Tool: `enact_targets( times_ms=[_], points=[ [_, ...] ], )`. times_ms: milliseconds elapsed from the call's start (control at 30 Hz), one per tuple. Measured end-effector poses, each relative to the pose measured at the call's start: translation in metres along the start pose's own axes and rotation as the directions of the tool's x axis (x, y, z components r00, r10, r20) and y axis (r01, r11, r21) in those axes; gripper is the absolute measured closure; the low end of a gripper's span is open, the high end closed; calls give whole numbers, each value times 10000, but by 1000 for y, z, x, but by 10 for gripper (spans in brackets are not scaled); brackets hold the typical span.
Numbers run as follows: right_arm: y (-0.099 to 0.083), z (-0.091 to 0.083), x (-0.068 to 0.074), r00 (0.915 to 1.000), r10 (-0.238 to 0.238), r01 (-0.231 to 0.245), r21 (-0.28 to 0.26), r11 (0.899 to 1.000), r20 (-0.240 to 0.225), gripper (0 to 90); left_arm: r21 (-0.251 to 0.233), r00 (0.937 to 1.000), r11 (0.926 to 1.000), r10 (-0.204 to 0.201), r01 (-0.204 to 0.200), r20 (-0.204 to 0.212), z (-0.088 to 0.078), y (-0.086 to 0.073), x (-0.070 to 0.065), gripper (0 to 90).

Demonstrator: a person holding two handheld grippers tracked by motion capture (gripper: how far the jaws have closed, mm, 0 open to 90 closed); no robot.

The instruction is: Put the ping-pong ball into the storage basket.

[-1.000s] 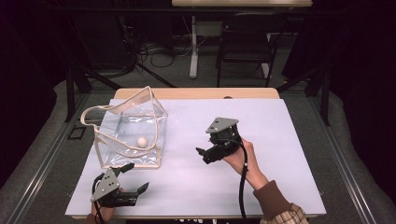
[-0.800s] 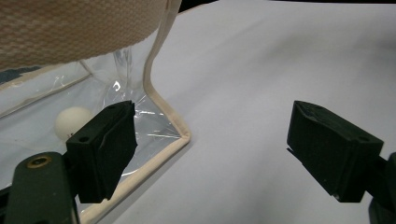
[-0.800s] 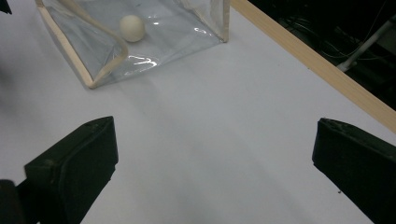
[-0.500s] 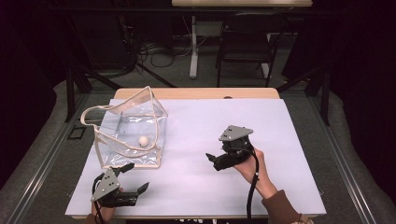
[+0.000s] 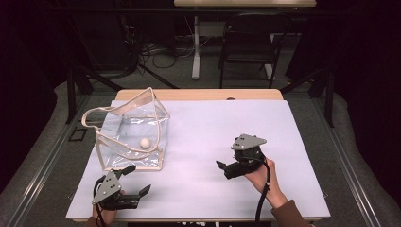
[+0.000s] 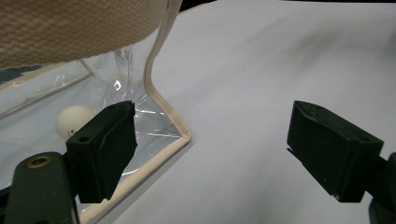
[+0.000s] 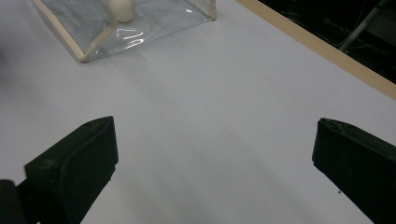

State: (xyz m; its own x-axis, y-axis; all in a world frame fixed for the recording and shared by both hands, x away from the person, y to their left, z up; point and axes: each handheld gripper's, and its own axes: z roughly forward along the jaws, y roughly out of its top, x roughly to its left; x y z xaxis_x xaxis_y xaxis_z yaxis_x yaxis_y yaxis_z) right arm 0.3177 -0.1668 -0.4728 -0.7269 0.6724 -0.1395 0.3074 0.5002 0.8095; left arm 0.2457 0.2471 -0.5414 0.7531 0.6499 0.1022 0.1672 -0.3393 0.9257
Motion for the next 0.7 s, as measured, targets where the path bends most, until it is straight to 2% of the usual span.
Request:
enact_targets(
  times_ms=[700],
  points=[
    [-46,-11,-4,9987,394,-395,30,9992,336,0,29,10000,10000,7,-7,-8,1,0,0,159]
  ],
)
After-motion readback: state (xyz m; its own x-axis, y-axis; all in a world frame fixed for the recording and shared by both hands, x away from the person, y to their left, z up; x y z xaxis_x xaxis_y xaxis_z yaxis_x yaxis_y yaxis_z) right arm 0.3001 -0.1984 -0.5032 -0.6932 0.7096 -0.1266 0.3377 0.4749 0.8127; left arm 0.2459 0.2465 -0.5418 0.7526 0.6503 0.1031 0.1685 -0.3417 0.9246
